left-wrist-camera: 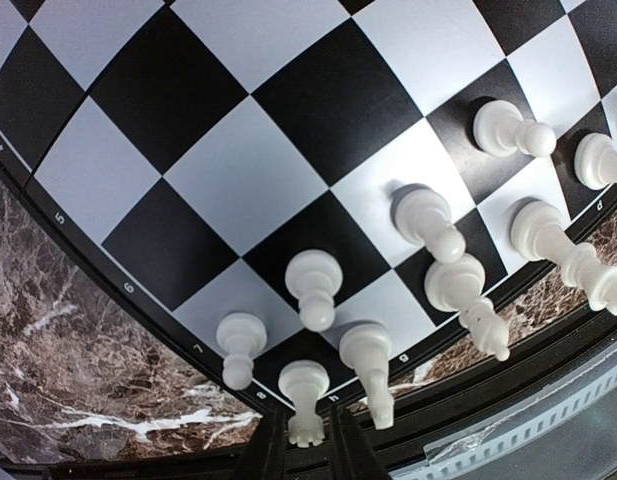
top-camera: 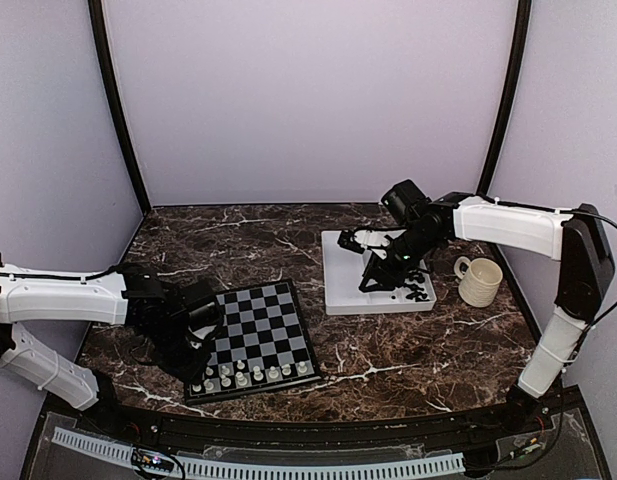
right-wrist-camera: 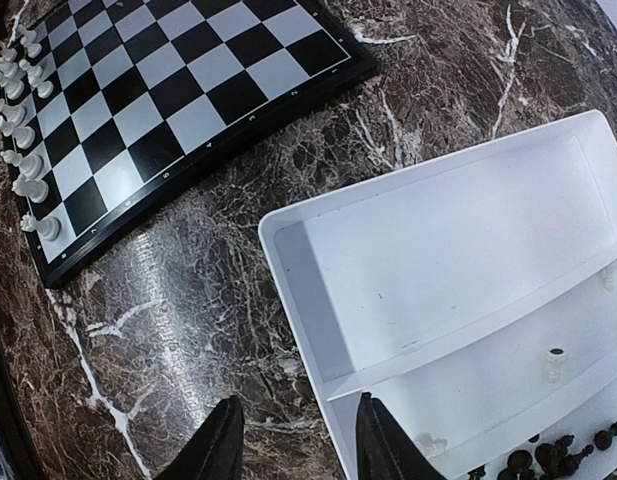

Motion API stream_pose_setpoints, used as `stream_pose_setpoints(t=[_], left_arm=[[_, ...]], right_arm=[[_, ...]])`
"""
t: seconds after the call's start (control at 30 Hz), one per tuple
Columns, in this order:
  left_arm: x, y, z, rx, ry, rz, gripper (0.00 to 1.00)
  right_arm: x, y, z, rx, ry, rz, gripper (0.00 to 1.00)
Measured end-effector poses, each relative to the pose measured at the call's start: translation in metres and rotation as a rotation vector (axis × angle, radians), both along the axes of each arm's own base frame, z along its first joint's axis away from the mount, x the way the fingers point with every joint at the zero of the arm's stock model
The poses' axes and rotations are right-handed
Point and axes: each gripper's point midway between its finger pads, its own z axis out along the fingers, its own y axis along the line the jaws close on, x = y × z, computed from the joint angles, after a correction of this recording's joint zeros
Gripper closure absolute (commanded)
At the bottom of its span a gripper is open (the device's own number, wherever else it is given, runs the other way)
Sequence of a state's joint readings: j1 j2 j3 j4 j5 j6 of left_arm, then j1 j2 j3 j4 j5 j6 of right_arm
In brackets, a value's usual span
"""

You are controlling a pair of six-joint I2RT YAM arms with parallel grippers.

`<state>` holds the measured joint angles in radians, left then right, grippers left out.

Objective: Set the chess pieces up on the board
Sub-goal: Place the rook at a1, then pick up the pawn from the storage box.

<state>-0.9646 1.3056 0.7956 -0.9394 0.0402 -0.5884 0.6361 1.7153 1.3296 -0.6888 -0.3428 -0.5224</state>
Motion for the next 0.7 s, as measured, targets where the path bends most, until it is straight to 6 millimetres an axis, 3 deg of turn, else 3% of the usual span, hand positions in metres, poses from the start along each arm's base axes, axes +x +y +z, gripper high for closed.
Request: stream_pose_setpoints(t=[0.3, 0.4, 0.53, 0.6, 0.63, 0.67, 0.7], left_arm=[[0.001, 0.011, 0.009, 0.055, -0.012, 0.021, 0.73], [0.013, 0.009, 0.043, 0.058, -0.07, 0.035, 0.64], [0.045, -0.014, 0.109, -0.055, -0.243, 0.022, 0.53], [0.062, -0.023, 0.136, -0.085, -0.335, -0.002, 0.5], [0.071, -0.026, 0.145, -0.084, -0.374, -0.018, 0.49], [0.079, -0.029, 0.15, -0.077, -0.4, -0.033, 0.49], [0.087, -0.034, 0.153, -0.066, -0.424, -0.053, 0.49]], right_arm=[[0.001, -0.001, 0.002, -0.003, -0.009, -0.004, 0.6], [0.005, -0.005, 0.006, -0.011, -0.033, -0.019, 0.6], [0.026, -0.018, 0.027, -0.019, -0.098, -0.082, 0.57], [0.046, -0.027, 0.042, -0.026, -0.169, -0.136, 0.38], [0.059, -0.034, 0.053, -0.033, -0.224, -0.168, 0.19], [0.067, -0.04, 0.06, -0.036, -0.257, -0.203, 0.06], [0.078, -0.047, 0.07, -0.035, -0.299, -0.241, 0.02]])
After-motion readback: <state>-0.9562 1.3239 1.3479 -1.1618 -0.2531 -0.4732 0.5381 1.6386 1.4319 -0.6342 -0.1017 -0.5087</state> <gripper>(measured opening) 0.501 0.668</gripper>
